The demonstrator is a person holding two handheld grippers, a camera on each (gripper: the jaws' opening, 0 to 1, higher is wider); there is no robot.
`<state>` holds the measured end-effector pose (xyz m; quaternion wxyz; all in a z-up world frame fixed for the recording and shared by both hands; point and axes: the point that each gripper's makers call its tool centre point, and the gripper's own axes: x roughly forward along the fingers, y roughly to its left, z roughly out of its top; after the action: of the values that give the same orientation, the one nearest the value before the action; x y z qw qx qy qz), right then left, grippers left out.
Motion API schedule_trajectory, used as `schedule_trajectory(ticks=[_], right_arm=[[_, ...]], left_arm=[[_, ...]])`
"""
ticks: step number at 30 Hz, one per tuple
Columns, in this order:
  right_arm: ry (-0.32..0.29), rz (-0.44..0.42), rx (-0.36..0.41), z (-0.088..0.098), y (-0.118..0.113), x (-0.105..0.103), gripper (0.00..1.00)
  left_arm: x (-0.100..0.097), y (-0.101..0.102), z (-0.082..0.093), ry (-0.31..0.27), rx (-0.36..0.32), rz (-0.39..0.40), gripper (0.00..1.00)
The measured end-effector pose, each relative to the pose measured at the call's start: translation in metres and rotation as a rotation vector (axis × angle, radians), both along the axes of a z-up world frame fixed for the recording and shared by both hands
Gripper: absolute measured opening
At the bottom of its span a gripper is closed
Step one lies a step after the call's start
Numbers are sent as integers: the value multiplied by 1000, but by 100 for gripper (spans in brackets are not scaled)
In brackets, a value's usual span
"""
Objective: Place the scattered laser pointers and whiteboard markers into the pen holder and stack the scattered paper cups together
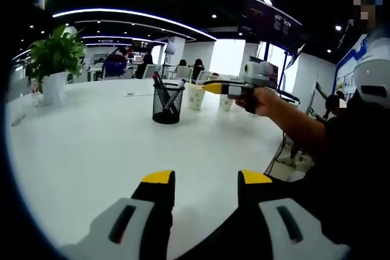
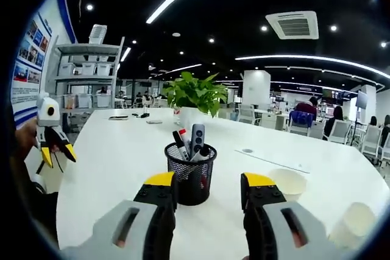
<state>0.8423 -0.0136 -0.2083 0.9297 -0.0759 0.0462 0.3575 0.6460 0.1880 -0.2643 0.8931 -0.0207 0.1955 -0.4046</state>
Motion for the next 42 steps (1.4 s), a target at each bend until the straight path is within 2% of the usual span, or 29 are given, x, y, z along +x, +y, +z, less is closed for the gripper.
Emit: schedule_trajectory(ticks=[24,26,30,42], right_arm=[[-3,-40,-149,-3,-27,-10,47],[-3,-46,-182,-4,-31,-12,47],[-5,-48,-195,-4,-32,-12,47],[-25,-72,-316,-6,-44,-2,46]], left_arm=[[-4,-4,2,3,15,-27,44],[-4,-4,1,7,17,-27,44],[-5,-4,1,6,17,-28,44],[-8,-2,-3,17,17,-23,44]])
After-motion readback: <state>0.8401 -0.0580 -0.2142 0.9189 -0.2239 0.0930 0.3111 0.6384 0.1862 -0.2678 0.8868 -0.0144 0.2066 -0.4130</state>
